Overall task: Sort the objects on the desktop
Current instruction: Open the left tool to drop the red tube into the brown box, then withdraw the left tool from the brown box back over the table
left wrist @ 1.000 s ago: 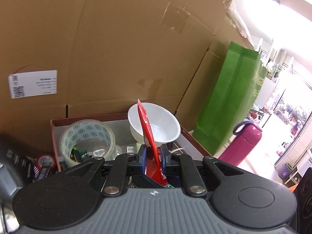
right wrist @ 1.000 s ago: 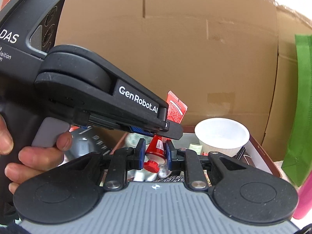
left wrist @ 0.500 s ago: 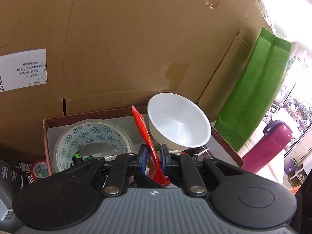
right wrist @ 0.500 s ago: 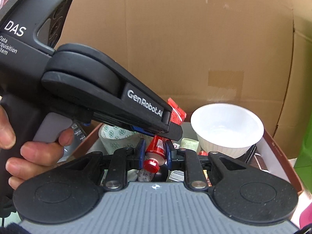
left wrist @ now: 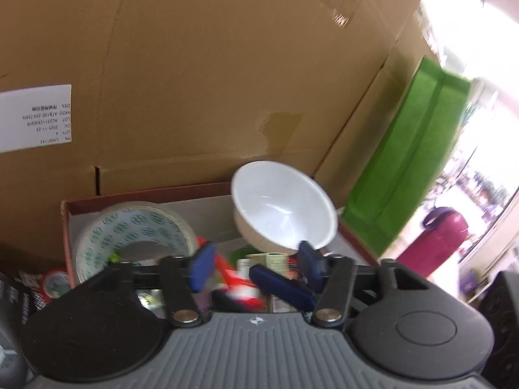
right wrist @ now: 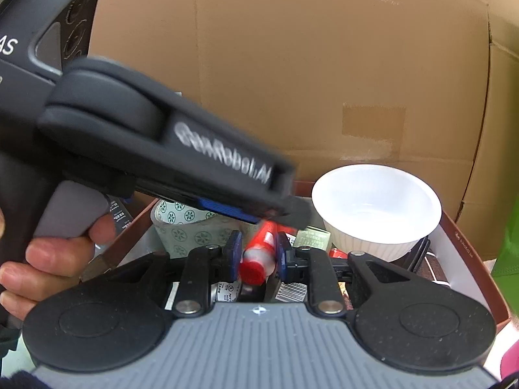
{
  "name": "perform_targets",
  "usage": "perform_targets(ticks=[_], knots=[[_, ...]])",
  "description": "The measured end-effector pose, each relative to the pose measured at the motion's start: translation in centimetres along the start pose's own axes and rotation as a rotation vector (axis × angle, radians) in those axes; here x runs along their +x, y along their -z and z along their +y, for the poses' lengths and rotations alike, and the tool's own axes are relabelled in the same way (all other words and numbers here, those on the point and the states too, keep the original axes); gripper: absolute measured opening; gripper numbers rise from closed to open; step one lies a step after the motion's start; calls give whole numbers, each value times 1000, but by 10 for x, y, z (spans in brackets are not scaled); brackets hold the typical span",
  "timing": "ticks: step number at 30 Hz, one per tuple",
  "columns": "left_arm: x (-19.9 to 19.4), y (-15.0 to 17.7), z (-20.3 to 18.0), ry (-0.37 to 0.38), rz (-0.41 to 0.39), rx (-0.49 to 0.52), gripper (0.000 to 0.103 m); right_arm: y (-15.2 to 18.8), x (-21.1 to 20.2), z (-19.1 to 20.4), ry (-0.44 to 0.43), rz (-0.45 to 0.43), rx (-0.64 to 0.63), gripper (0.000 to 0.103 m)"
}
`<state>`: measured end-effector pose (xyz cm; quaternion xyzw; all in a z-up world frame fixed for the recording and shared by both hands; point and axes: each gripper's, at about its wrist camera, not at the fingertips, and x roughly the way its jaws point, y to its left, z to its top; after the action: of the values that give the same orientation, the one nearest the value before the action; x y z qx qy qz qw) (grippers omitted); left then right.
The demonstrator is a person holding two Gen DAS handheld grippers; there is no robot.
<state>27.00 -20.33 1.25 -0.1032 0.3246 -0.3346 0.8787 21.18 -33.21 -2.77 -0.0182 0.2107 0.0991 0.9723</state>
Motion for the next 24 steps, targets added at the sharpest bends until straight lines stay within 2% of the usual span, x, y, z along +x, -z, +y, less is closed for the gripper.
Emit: perform_targets(ticks=[1, 4, 7, 11, 24], knots=[[-3, 1, -2, 2, -7, -1, 73, 0, -2, 0, 2, -5, -2, 47], [-13, 5, -10, 8, -35, 31, 85, 0, -9, 5, 26, -34, -36, 51], [-23, 12, -15, 5, -47, 46, 94, 2, -14, 12, 58, -45, -80, 59], [-37, 26, -20, 5, -57, 60, 95, 6, -19, 19, 99, -41, -88, 87], [-81, 62, -28, -31, -106, 32, 95, 19, -36, 37, 138, -25, -73, 90]])
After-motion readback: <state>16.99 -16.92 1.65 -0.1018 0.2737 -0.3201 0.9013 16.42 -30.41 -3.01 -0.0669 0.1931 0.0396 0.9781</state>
